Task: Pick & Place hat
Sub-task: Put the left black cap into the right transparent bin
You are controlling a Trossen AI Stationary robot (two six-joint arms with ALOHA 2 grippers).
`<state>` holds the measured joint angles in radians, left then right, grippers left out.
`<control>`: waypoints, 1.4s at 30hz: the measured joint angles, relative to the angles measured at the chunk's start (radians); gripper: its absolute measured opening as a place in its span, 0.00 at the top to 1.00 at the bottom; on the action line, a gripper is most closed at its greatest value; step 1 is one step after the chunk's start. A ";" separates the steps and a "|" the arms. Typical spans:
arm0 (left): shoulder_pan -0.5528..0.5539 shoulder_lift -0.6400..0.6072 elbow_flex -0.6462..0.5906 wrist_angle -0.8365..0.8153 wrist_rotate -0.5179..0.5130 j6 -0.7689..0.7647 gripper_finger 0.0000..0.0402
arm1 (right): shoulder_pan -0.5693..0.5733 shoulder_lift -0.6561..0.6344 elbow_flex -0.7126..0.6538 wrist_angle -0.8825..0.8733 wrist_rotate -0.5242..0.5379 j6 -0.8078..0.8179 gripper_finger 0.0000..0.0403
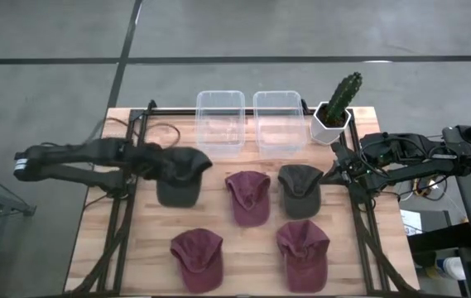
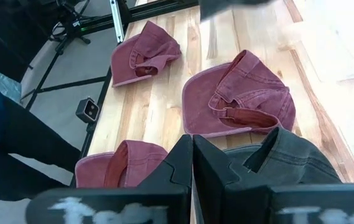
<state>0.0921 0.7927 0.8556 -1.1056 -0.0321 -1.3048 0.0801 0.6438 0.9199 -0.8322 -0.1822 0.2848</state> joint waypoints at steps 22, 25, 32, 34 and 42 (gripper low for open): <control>-0.057 0.405 0.342 0.799 -0.104 0.377 0.99 | 0.000 0.173 0.000 0.274 0.002 -0.008 0.97; -0.046 0.457 0.342 0.846 -0.110 0.396 0.99 | 0.000 0.181 0.008 0.293 0.013 -0.019 0.95; -0.044 0.512 0.373 0.870 -0.177 0.444 0.99 | -0.001 0.193 0.033 0.297 0.078 0.003 0.80; -0.044 0.519 0.385 0.869 -0.217 0.465 0.99 | 0.000 0.206 0.042 0.319 0.078 0.004 0.75; -0.043 0.529 0.435 0.884 -0.349 0.554 0.99 | 0.000 0.278 0.097 0.348 0.239 -0.012 0.53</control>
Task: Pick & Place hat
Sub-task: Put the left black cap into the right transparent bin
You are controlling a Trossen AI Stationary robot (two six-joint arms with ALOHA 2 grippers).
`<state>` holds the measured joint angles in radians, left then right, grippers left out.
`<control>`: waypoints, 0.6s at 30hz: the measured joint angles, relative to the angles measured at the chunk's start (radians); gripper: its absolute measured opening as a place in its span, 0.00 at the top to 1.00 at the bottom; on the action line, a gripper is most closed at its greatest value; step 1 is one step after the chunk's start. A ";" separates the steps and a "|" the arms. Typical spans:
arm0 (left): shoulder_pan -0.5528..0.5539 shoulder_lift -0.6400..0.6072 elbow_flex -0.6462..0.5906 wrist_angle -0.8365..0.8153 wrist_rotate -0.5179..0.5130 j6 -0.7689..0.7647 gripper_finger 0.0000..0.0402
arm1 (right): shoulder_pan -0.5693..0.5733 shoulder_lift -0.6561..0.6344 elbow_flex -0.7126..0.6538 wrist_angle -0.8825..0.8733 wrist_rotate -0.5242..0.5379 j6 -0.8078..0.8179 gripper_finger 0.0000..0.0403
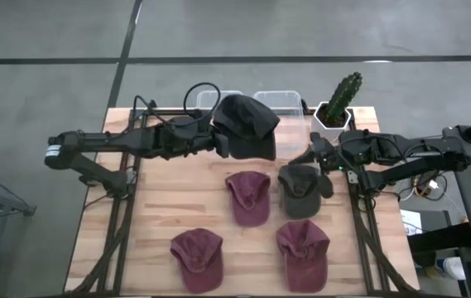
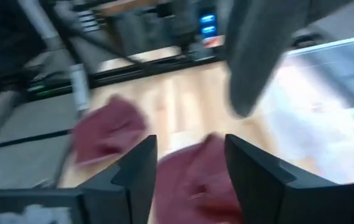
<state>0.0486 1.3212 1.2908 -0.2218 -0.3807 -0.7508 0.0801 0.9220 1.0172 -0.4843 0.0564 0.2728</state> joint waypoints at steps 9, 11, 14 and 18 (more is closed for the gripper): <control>-0.001 -0.008 0.000 0.006 -0.080 0.047 0.99 | 0.000 0.089 0.078 0.086 0.318 -0.039 0.49; -0.001 -0.008 0.000 0.006 -0.093 0.057 0.99 | 0.001 0.120 0.105 0.089 0.320 -0.059 0.49; -0.001 -0.008 -0.001 0.010 -0.096 0.064 0.99 | 0.000 0.166 0.151 0.092 0.366 -0.080 0.49; -0.001 -0.008 -0.001 0.012 -0.128 0.082 0.99 | 0.000 0.231 0.216 0.091 0.419 -0.134 0.49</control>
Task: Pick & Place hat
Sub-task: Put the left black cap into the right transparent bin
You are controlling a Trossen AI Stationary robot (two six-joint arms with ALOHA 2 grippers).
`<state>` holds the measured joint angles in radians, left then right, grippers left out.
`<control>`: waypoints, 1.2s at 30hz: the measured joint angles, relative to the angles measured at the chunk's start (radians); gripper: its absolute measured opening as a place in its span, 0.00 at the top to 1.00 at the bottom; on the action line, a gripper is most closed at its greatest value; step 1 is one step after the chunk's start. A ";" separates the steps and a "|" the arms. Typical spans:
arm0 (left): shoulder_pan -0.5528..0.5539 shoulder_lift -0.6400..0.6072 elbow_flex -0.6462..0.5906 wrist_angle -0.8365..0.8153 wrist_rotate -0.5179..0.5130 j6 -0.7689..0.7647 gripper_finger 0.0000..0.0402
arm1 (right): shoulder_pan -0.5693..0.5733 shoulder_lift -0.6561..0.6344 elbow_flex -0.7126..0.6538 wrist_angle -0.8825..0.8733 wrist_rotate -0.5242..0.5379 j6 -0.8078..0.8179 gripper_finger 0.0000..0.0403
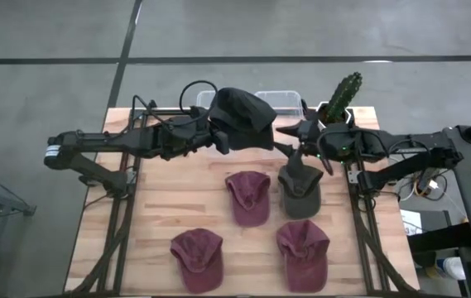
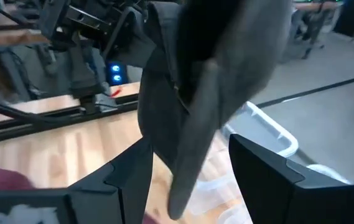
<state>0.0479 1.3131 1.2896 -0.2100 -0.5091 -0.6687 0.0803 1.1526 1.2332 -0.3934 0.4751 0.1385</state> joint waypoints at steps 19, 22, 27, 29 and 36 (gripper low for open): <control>-0.001 -0.004 -0.001 0.001 -0.014 0.007 0.99 | 0.000 0.072 0.142 -0.058 0.041 -0.028 0.49; -0.001 -0.004 -0.001 0.003 -0.014 0.006 0.99 | 0.000 0.073 0.142 -0.042 -0.006 -0.017 0.49; -0.001 -0.004 -0.001 0.026 -0.017 0.004 0.99 | 0.000 0.087 0.142 0.027 -0.010 -0.020 0.49; 0.000 -0.004 -0.001 0.024 -0.018 0.004 0.99 | 0.000 0.094 0.142 0.040 -0.029 -0.033 0.49; 0.005 -0.004 -0.001 0.022 -0.046 0.012 0.99 | 0.000 0.100 0.144 0.040 -0.093 -0.034 0.49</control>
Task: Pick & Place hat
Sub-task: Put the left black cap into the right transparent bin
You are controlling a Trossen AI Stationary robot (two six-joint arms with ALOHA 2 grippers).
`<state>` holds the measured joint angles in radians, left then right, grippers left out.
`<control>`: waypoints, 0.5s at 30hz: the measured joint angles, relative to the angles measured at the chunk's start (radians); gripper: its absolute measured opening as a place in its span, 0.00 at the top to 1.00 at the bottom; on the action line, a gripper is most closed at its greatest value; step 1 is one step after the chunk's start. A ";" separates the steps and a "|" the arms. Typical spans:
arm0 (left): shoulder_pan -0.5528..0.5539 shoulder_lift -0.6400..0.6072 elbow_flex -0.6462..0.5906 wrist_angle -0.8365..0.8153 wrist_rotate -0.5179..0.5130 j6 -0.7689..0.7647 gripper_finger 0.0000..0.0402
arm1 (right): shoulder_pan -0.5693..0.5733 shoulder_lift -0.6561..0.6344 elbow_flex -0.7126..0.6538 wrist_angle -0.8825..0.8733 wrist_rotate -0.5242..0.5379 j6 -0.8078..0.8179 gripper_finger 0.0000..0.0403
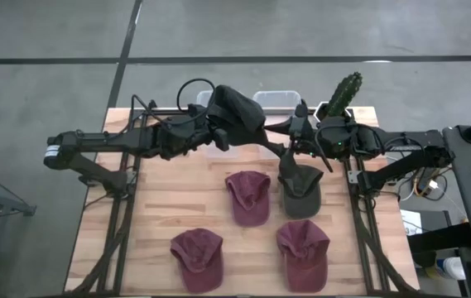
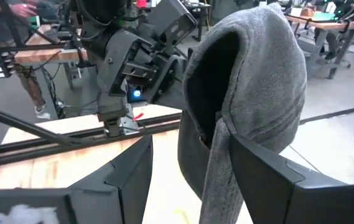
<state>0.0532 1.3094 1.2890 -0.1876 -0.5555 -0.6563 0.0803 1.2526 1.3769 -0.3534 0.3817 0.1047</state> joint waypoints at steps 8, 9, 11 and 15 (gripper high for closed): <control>-0.010 0.006 0.001 0.003 -0.005 -0.015 0.99 | 0.000 0.003 0.000 0.001 0.042 0.015 0.50; -0.012 0.006 0.001 0.003 -0.005 -0.019 0.99 | 0.000 0.003 0.000 0.000 0.065 0.015 0.51; -0.017 0.006 0.001 0.004 -0.006 -0.026 0.99 | 0.000 0.003 0.000 0.000 0.097 0.015 0.55; -0.029 0.006 0.001 0.011 -0.004 -0.027 0.99 | -0.005 0.004 0.000 0.000 0.128 0.012 0.67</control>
<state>0.0240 1.3159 1.2896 -0.1762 -0.5592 -0.6837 0.0755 1.2568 1.3769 -0.3531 0.5096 0.1163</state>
